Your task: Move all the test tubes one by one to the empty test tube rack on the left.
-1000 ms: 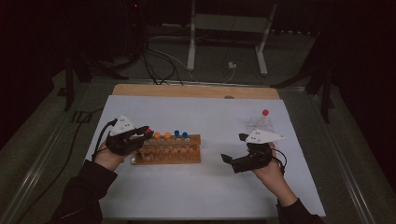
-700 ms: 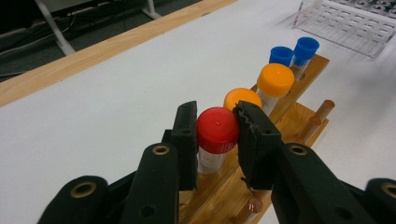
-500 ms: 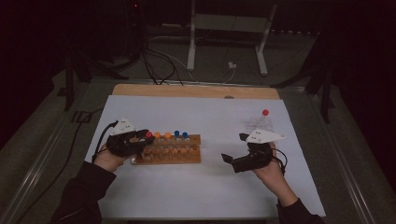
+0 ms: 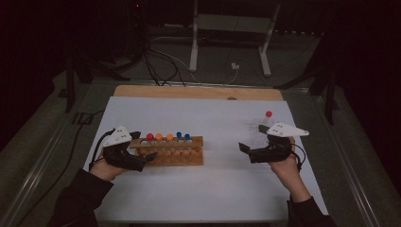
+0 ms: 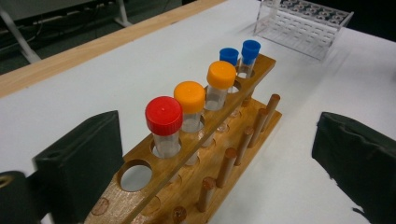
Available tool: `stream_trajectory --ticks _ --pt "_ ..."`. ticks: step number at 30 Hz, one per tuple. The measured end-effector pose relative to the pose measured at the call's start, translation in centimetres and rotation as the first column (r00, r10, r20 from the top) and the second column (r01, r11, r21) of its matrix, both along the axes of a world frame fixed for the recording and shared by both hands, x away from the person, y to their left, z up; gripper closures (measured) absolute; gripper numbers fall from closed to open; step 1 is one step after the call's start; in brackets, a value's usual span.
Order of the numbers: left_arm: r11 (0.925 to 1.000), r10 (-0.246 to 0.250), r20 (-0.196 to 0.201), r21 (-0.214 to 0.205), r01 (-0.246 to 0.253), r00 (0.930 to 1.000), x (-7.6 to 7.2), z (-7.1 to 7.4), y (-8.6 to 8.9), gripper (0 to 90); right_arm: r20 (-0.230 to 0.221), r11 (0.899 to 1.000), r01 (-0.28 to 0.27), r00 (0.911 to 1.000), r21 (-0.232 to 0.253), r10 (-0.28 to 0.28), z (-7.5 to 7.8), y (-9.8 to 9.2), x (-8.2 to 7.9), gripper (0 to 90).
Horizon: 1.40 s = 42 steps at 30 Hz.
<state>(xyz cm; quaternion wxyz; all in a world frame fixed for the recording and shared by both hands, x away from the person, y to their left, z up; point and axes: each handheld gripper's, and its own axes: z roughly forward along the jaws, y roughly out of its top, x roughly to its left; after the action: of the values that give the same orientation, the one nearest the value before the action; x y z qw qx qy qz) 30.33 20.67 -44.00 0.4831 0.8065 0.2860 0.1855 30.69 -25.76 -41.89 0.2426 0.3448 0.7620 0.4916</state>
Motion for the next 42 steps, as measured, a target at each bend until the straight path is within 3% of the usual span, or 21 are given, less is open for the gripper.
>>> stream_trajectory --ticks 4,10,18,23,30,34,42 --pt "0.9999 -0.005 0.000 -0.010 0.005 1.0000 -0.1 0.0 0.2 2.1 -0.006 0.998 0.063 0.9980 0.006 -0.063 0.0 -2.1 1.0 0.0" --pt "1.0000 -0.006 0.003 -0.002 0.006 1.0000 -0.1 -0.1 0.4 2.1 -0.021 0.988 0.155 0.9876 0.002 -0.155 -0.7 -5.4 2.9 0.0" --pt "1.0000 0.000 0.007 -0.004 0.000 1.0000 -0.1 0.0 0.4 2.1 -0.067 0.965 0.261 0.9629 -0.016 -0.262 -2.6 -8.0 5.2 0.0" --pt "0.9999 0.002 0.006 -0.016 -0.002 1.0000 -0.1 0.1 0.6 2.1 -0.091 0.956 0.293 0.9514 -0.031 -0.294 -3.2 -8.9 6.5 1.6" --pt "0.9997 0.023 0.005 -0.010 -0.023 0.9997 0.0 0.1 0.7 2.2 -0.094 0.950 0.310 0.9453 -0.038 -0.312 -3.7 -9.3 8.1 24.1" --pt "0.9997 0.025 0.004 -0.008 -0.025 0.9997 0.0 0.1 0.8 2.2 -0.130 0.954 0.298 0.9456 -0.021 -0.298 -4.3 -9.3 9.1 36.7" --pt "0.9997 0.023 0.006 -0.002 -0.023 0.9997 0.0 0.0 0.6 2.2 -0.141 0.961 0.269 0.9512 -0.058 -0.274 -5.1 -8.4 10.4 53.6"
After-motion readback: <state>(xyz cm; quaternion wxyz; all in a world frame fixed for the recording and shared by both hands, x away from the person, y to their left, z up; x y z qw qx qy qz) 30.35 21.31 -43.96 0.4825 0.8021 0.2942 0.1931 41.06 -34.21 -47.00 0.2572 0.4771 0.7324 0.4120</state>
